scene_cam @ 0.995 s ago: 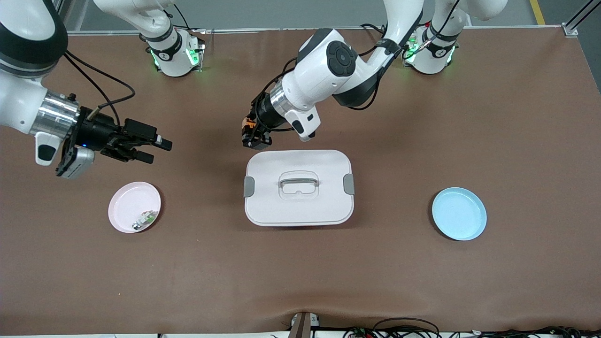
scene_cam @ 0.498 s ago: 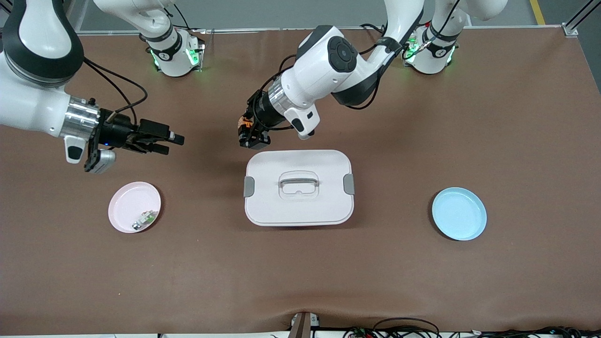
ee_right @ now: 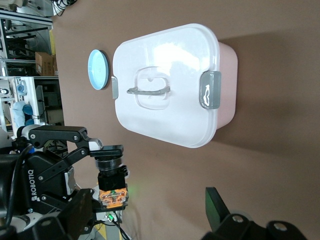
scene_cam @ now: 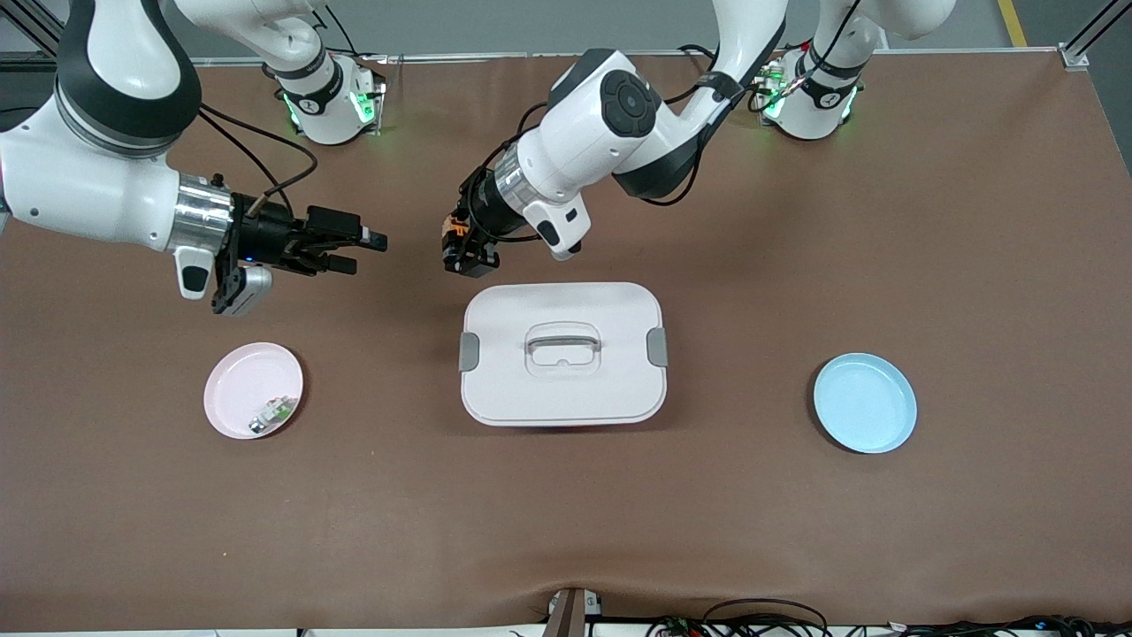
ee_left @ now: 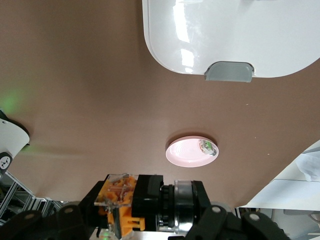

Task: Transfer orange switch to right arm and place
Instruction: 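Reach the right gripper toward the switch held by the left gripper, then grasp the switch with the right gripper while the left gripper opens, then carry the switch toward the pink plate while the left gripper withdraws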

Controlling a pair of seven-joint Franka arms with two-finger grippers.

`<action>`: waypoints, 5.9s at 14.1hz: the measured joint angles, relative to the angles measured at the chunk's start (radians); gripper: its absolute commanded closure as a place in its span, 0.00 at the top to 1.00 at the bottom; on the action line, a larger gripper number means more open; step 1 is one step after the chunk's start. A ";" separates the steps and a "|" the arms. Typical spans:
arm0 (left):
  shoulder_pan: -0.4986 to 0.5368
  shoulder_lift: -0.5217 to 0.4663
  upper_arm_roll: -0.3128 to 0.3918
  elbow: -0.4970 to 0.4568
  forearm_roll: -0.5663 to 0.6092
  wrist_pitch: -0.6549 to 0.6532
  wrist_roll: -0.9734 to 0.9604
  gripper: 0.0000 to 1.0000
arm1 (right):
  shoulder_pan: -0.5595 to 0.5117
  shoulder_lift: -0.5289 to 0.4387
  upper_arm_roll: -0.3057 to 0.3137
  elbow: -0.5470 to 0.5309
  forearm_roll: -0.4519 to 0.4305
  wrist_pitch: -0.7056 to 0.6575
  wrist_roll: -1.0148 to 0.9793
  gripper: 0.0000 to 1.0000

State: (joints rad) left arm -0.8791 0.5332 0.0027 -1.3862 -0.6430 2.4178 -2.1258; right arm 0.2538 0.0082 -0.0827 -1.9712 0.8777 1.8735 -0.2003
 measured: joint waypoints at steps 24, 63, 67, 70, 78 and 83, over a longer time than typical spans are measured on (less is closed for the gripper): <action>-0.002 0.000 0.004 0.005 0.009 -0.001 0.000 0.25 | 0.166 -0.006 -0.002 -0.094 0.116 0.141 0.171 1.00; -0.008 0.008 0.005 0.023 0.094 0.001 -0.004 1.00 | 0.209 0.004 -0.011 -0.061 -0.015 0.160 0.172 0.00; -0.008 0.007 0.008 0.024 0.095 0.001 -0.004 1.00 | 0.208 0.011 -0.017 -0.056 -0.027 0.160 0.172 0.00; -0.007 -0.005 0.023 0.029 0.130 -0.001 -0.004 1.00 | 0.208 0.012 -0.017 -0.040 -0.098 0.160 0.171 0.00; 0.011 -0.130 0.222 0.039 0.411 -0.176 0.005 1.00 | 0.192 0.012 -0.021 0.046 -0.346 0.086 0.047 0.00; 0.089 -0.208 0.297 0.039 0.535 -0.383 0.152 1.00 | 0.088 0.013 -0.025 0.099 -0.519 -0.029 -0.253 0.00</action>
State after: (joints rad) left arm -0.7896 0.3252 0.2998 -1.3477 -0.1080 2.0351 -1.9737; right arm 0.3423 0.0209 -0.1082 -1.8717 0.3589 1.8450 -0.4537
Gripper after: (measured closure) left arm 0.000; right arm 0.564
